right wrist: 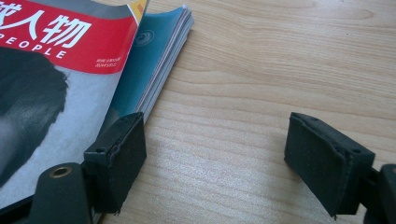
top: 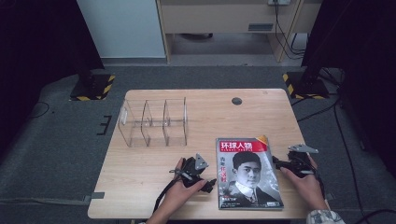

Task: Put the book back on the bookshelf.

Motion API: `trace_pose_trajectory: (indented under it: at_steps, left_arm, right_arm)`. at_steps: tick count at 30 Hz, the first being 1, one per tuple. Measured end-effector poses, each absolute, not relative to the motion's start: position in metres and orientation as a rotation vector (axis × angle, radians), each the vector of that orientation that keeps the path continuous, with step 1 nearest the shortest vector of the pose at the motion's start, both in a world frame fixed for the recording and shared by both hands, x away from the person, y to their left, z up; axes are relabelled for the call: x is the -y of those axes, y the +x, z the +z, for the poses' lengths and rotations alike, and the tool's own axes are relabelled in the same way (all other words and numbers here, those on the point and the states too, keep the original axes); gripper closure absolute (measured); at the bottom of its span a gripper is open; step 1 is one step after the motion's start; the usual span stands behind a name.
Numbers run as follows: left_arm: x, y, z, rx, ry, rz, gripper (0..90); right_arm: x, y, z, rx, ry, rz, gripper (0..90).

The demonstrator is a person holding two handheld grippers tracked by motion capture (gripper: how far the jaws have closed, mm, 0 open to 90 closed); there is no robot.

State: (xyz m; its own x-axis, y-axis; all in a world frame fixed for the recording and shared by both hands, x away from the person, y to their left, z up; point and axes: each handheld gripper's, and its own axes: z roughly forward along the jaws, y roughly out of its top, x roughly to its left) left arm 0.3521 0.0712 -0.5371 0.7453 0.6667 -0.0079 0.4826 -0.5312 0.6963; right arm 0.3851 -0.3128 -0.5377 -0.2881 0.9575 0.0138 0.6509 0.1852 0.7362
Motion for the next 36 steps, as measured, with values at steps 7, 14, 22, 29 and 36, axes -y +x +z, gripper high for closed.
trace_pose_trajectory:
  at_steps: [7,14,22,29,36]
  left_arm:
    - [-0.071,0.352,-0.537,-0.862,2.238,0.339,0.0]
    - [-0.069,0.351,-0.536,-0.852,2.223,0.328,3.0]
    - [-0.062,0.344,-0.531,-0.846,2.173,0.299,4.5]
    - [-0.053,0.336,-0.525,-0.808,2.155,0.296,8.3]
    - [-0.042,0.326,-0.523,-0.755,2.155,0.292,15.8]
  right_arm:
    - [0.313,0.385,-0.538,-2.013,1.505,0.892,19.5]
    - [0.315,0.385,-0.538,-2.019,1.508,0.895,17.9]
    - [0.316,0.382,-0.523,-1.969,1.499,0.96,18.8]
    - [0.306,0.379,-0.515,-2.001,1.45,1.005,15.7]
    - [0.295,0.379,-0.515,-2.086,1.383,1.045,11.8]
